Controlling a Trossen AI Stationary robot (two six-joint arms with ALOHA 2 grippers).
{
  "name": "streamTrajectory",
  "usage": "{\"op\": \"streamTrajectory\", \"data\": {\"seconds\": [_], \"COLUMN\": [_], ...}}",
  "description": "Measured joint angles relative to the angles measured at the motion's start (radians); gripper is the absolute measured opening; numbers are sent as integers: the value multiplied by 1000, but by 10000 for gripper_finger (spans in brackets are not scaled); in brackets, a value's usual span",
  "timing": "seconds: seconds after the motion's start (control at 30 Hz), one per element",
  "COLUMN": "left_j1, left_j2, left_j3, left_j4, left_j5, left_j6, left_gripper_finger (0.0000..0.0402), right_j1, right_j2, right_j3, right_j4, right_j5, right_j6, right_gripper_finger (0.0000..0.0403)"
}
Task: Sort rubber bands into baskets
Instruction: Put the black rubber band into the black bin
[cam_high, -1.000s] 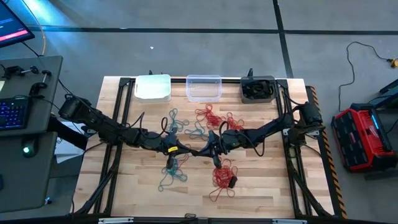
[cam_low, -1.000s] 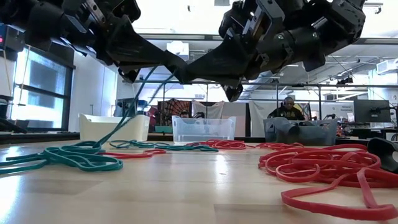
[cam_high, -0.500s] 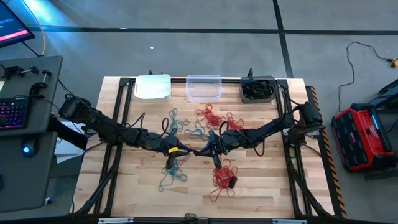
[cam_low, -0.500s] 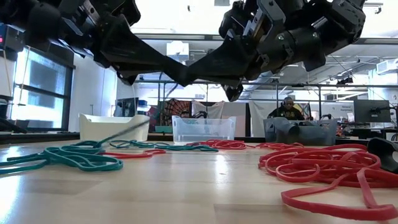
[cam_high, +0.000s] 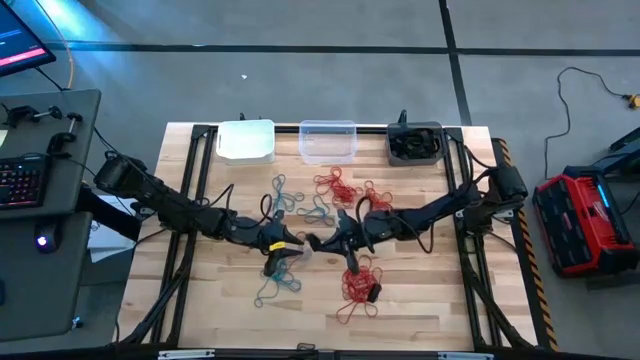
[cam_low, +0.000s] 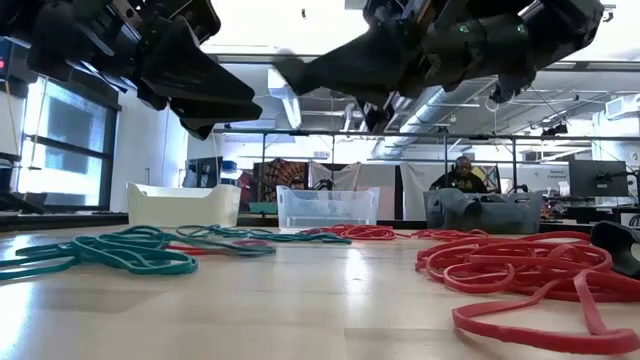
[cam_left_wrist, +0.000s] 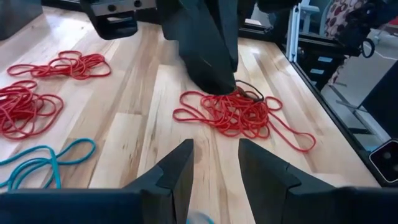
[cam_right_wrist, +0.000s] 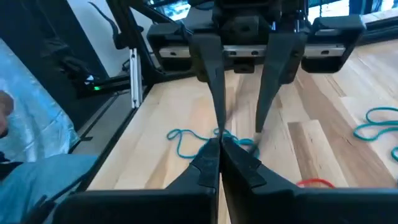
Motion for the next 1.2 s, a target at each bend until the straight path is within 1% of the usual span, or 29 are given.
{"op": "streamTrajectory", "data": {"seconds": [0.17, 0.27, 0.37, 0.43, 0.53, 0.6, 0.7, 0.83, 0.97, 1.07, 1.2], "left_j1": [-1, -1, -1, -1, 13, 34, 66, 111, 152, 169, 182], "left_j2": [0, 0, 0, 0, 0, 0, 0, 0, 0, 0, 0], "left_j3": [0, 0, -4, -8, -8, -8, -8, -9, -9, -8, -9], "left_j4": [0, -1, -2, -4, 12, 32, 70, 96, 103, 114, 113], "left_j5": [0, 26, 25, -2, -45, -45, -24, -2, -2, -1, 2], "left_j6": [0, -2, -38, -43, -43, -31, -5, 8, 8, 8, 8], "left_gripper_finger": [120, 120, 113, 101, 77, 61, 41, 21, 11, 10, 10], "right_j1": [21, 29, 34, 33, 21, 6, -30, -98, -199, -297, -453], "right_j2": [0, -21, -70, -115, -201, -266, -371, -504, -601, -636, -643], "right_j3": [0, 0, 0, 0, 0, 0, 0, 0, 0, 0, 0], "right_j4": [-2, -38, -150, -242, -380, -483, -654, -881, -1079, -1198, -1293], "right_j5": [52, 102, 210, 275, 333, 367, 450, 565, 639, 668, 671], "right_j6": [-4, -8, -7, -7, -5, 2, 27, 71, 110, 134, 147], "right_gripper_finger": [0, 0, 0, 0, 0, 0, 0, 0, 0, 0, 0]}}
